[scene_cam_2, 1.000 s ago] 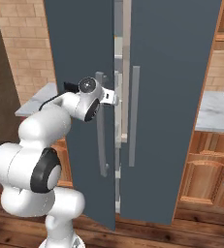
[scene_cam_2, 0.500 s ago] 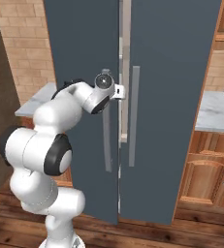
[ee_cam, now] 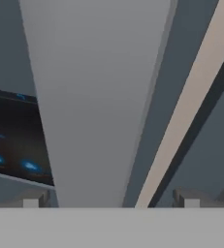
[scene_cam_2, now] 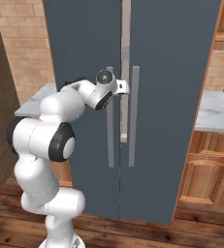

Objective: Store the kebab skewer in the freezer for long-term storage. Close the freezer door after placing the cooked food.

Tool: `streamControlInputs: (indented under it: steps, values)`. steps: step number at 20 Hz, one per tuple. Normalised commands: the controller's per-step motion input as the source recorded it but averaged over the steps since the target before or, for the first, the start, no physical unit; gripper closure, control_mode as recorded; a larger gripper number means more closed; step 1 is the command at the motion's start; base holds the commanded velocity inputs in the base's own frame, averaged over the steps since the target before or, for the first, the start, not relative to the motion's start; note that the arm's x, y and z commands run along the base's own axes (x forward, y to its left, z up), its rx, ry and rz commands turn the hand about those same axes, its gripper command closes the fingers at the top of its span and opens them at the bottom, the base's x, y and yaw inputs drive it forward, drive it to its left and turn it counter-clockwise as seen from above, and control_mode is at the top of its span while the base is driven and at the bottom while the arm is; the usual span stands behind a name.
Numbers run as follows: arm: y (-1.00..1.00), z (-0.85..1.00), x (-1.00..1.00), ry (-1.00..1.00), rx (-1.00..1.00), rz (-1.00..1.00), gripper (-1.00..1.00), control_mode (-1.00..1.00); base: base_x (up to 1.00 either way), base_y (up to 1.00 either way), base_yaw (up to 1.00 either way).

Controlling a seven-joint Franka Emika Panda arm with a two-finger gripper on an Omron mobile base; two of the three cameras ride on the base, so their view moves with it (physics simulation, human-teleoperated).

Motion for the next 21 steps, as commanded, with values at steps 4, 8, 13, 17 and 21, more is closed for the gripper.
streamControlInputs:
  steps: [4,8,13,17,21]
  values:
    - [0.06,0.01,0.52,0.00,-0.12,-0.04,-1.00,-1.00,0.00,0.00,0.00]
    - [0.00,0.00,0.40,0.00,-0.02,-0.01,-1.00,-1.00,0.00,0.00,0.00]
    - [0.00,0.01,0.30,0.00,0.00,0.00,-1.00,-1.00,0.00,0.00,0.00]
    - [0.00,0.00,0.22,-0.01,0.00,0.00,-1.00,-1.00,0.00,0.00,0.00]
    - [0.00,0.00,0.29,0.00,0.00,0.00,-1.00,-1.00,0.00,0.00,0.00]
